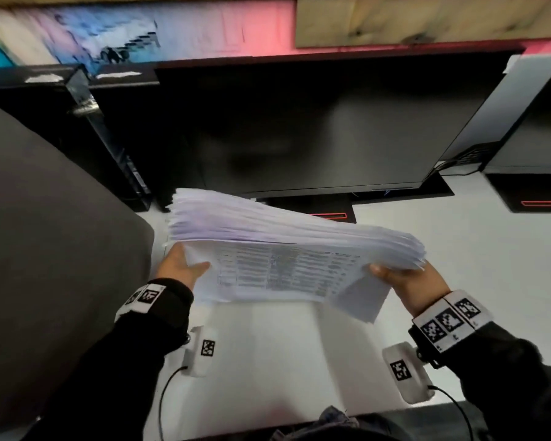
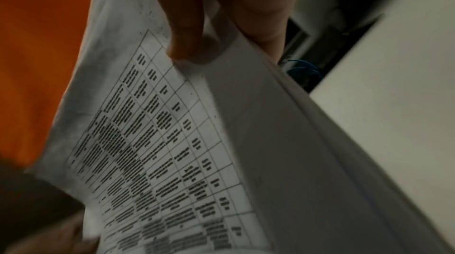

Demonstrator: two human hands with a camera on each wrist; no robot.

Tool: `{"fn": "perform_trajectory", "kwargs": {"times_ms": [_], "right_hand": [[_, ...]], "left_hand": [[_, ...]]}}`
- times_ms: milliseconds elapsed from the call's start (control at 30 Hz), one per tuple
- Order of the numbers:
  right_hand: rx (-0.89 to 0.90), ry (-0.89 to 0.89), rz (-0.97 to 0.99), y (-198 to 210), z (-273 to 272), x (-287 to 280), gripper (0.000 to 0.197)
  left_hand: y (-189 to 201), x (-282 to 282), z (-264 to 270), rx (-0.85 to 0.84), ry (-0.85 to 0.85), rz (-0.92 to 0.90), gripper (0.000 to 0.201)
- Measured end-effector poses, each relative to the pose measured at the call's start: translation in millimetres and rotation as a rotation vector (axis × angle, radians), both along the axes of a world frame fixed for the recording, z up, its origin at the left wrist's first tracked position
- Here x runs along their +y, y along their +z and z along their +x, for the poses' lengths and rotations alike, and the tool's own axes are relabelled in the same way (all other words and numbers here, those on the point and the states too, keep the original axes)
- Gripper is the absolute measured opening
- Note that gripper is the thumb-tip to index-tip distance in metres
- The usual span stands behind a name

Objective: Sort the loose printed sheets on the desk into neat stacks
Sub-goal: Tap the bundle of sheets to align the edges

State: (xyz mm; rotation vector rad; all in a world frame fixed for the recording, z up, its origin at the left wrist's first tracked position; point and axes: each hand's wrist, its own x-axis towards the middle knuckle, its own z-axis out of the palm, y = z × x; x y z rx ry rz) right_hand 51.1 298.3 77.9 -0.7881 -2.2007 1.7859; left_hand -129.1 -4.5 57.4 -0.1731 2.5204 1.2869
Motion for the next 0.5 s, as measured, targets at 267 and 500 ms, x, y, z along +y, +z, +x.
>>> {"fn": "perform_trajectory", "kwargs": {"times_ms": [267,500], "right_hand": [[-0.062,0.108,0.123,-2.3,5.9,-11.4,0.041],[0.079,0.06,0.251,15.9,-2.3,-11.5,0.05]], "left_hand": [[-20.6,0.2,31.8,-0.237,0.208,0.134,0.042],[-21.8,2.3,25.6,-0.26,0.285,0.246,0.036]]}}
